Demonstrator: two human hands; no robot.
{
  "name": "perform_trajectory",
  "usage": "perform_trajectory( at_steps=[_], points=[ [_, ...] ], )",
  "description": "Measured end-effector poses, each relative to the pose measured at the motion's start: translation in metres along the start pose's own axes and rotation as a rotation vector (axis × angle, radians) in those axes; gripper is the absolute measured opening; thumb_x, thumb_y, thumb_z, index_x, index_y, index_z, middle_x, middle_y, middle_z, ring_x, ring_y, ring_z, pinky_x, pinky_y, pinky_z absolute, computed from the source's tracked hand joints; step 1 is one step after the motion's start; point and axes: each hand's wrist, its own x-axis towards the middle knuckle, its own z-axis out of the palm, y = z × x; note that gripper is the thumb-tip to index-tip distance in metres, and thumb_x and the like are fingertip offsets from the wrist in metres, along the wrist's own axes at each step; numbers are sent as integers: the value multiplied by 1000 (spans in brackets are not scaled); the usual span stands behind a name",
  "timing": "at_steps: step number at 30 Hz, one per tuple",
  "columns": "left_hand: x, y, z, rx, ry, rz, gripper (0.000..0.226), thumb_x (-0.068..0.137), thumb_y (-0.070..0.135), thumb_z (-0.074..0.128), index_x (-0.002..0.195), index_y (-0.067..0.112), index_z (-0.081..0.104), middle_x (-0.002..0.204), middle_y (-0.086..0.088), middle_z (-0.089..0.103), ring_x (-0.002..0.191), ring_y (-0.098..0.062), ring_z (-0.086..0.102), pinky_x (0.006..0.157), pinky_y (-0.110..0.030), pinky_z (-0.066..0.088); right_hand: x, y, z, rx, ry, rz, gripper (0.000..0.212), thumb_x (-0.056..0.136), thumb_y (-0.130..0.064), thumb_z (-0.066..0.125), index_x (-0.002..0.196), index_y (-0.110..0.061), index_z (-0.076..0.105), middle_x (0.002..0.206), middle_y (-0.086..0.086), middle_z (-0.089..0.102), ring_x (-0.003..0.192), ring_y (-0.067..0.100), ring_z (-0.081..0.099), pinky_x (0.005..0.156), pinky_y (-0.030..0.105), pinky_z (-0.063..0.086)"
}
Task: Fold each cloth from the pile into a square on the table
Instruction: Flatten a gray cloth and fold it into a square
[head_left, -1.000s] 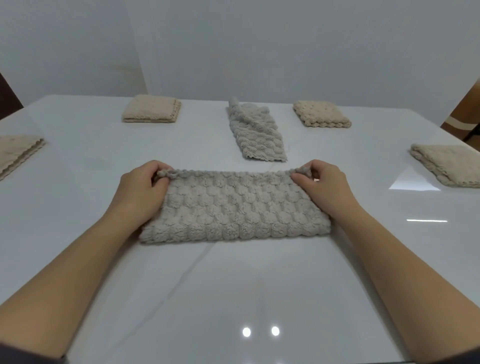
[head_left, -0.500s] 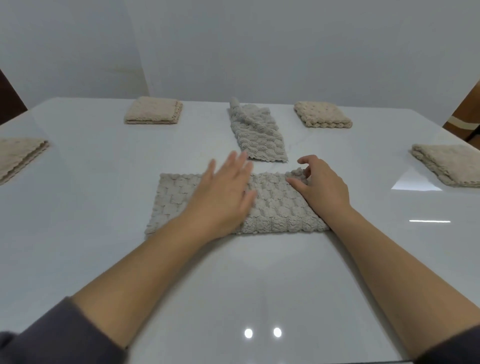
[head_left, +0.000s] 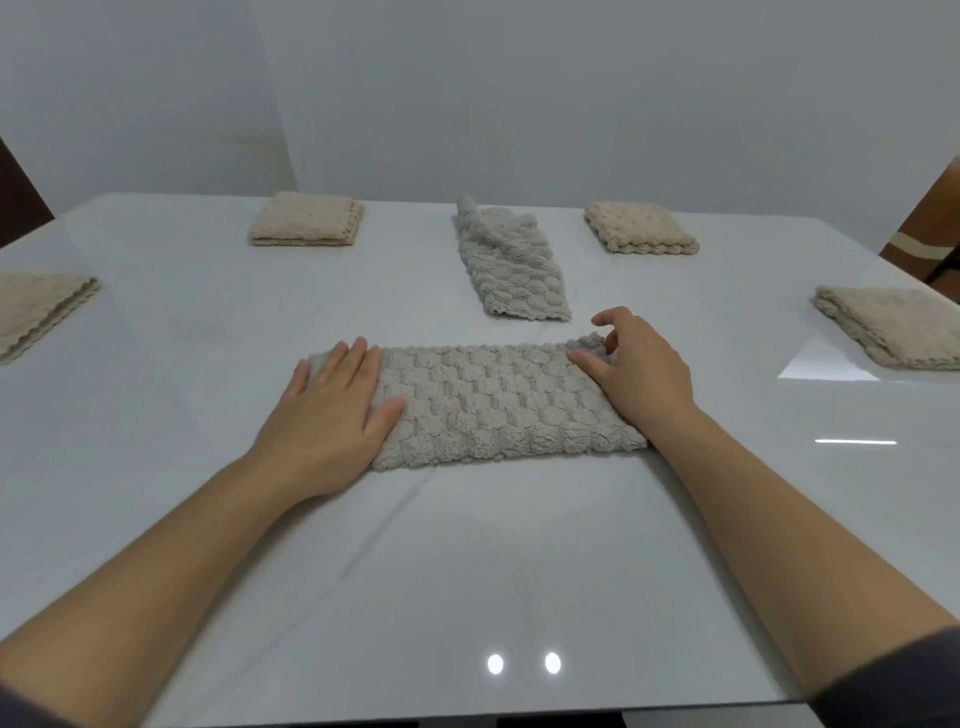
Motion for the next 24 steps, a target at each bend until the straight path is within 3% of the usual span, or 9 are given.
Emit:
perform_trajectory(
  at_steps=[2, 5, 7, 10, 12, 15, 24],
  points=[
    [0, 2, 1, 11, 4, 2, 70, 97, 54, 10, 154, 17, -3, 162, 2, -8, 147, -10, -12, 120, -37, -6, 0, -5, -8, 79, -22, 37, 51, 90, -52, 57, 130, -22, 47, 112, -3, 55, 98, 16, 55, 77, 34, 42],
    [2, 2, 0, 15, 11, 2, 69, 97, 52, 11, 154, 16, -4, 162, 1, -8, 148, -11, -11, 120, -38, -6, -7, -30, -20, 60, 65, -37, 46, 98, -43, 43, 137, -19, 45, 129, 2, 53, 118, 22, 50, 99, 41, 36],
    [2, 2, 0, 16, 6, 4, 69, 98, 52, 11, 154, 16, -4, 162, 1, -8, 148, -12, -11, 120, -38, -6, -17, -62, -18, -20, 33, -184, 44, 102, -35, 36, 142, -17, 40, 144, 4, 44, 132, 22, 38, 107, 41, 26],
    [1, 2, 1, 6, 11, 5, 67, 99, 50, 12, 154, 16, -3, 162, 1, -8, 148, -12, -11, 120, -39, -6, -34, -114, 7, -106, -167, -366, 53, 104, -32, 25, 152, -11, 20, 161, 4, 16, 148, 20, 10, 119, 45, 10],
    [1, 2, 0, 4, 12, 8, 64, 101, 46, 13, 154, 16, -2, 162, 1, -8, 148, -11, -11, 120, -39, -6, -41, -135, 28, -151, -290, -402, 56, 105, -34, 19, 155, -11, 9, 164, 3, 1, 150, 20, -6, 120, 50, -1],
    [1, 1, -1, 3, -1, 4, 59, 102, 37, 14, 154, 16, -4, 162, 1, -9, 147, -10, -11, 120, -40, -7, -47, -137, 49, -219, -401, -396, 59, 104, -40, 17, 155, -13, 5, 164, 1, -3, 150, 20, -8, 119, 52, -5],
    [1, 0, 0, 14, 1, -11, 58, 101, 36, 12, 154, 19, -6, 161, 3, -12, 147, -9, -13, 119, -42, -9, -41, -79, 28, -281, -384, -270, 65, 100, -54, 11, 156, -21, 0, 163, -3, -7, 149, 17, -10, 120, 50, -7]
  ],
)
